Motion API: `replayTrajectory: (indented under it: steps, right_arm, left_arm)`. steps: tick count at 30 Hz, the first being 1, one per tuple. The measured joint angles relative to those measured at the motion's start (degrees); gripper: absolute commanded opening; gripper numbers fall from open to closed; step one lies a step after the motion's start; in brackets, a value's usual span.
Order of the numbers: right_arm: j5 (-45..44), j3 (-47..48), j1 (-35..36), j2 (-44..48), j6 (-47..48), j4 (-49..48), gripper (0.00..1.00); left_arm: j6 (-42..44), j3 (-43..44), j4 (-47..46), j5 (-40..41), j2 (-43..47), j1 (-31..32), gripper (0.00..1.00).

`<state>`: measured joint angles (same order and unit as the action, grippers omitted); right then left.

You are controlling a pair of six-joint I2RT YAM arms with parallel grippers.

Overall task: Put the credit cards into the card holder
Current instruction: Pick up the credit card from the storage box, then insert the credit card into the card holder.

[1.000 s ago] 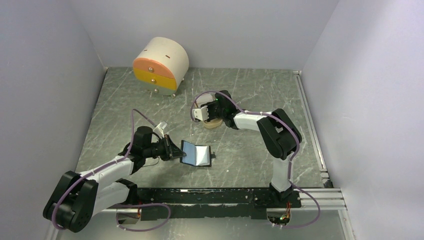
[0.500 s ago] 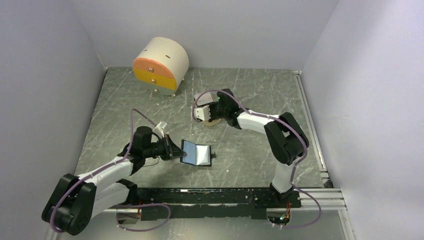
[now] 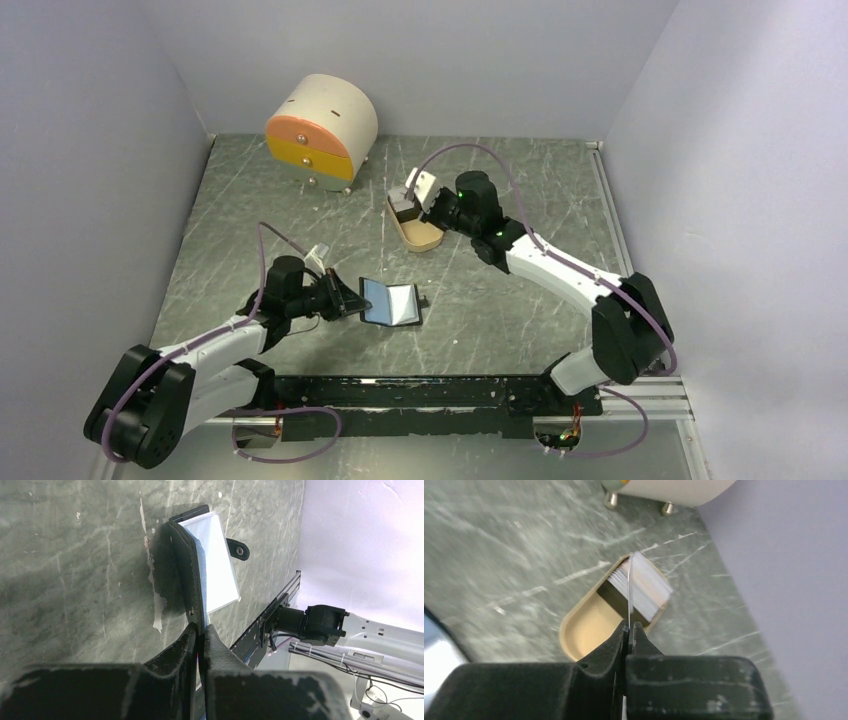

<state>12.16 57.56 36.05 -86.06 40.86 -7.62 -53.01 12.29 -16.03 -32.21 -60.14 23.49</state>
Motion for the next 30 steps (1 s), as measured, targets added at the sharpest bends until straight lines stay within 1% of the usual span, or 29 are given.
replayTrajectory:
  steps: [1, 3, 7, 8, 14, 17, 22, 25, 26, 29, 30]
  right_arm:
    - [-0.92, 0.2, 0.28, 0.92, -4.11, 0.31, 0.0]
    - [-2.08, 0.55, 1.16, 2.58, -13.64, 1.4, 0.0]
    - [0.59, -0.04, 2.67, 5.35, -33.73, 2.58, 0.0]
    - [1.11, -0.74, 2.99, 5.99, -37.27, 2.4, 0.0]
    - [1.16, -12.26, 8.79, 11.39, -61.13, -1.49, 0.0]
    - [1.14, -18.25, 9.46, 12.11, -71.34, -4.83, 0.0]
    - [-0.46, -24.37, 10.19, 11.98, -82.55, -7.23, 0.0]
    - [-0.55, -26.77, 10.4, 10.8, -87.8, -11.21, 0.0]
    - [-0.5, -27.34, 10.43, 10.01, -89.42, -12.79, 0.0]
    - [-0.35, -28.28, 10.58, 7.34, -92.94, -16.44, 0.0]
    - [-0.39, -28.48, 10.62, 6.6, -93.7, -17.33, 0.0]
  left_arm:
    - [-0.39, -0.2, -0.44, 0.09, -0.26, 0.0, 0.09]
    - [-1.22, -0.57, -1.4, 0.31, -1.03, 0.15, 0.14]
    - [-2.25, -1.07, -2.54, 1.03, -2.16, 0.79, 0.24]
    - [-2.27, -1.09, -2.51, 1.27, -2.25, 0.9, 0.26]
    - [-1.18, -1.11, -0.11, 4.09, -1.64, 1.07, 0.34]
    - [-0.26, -1.09, 2.14, 5.6, -0.7, 1.11, 0.35]
    - [1.07, -1.09, 6.03, 8.04, 1.07, 1.11, 0.38]
    - [1.64, -1.09, 7.76, 9.33, 1.68, 1.11, 0.39]
    - [1.81, -1.05, 8.37, 9.79, 1.75, 1.11, 0.38]
    - [2.25, -1.01, 9.55, 10.56, 1.75, 1.11, 0.31]
    - [2.27, -1.01, 9.62, 10.62, 1.7, 1.11, 0.3]
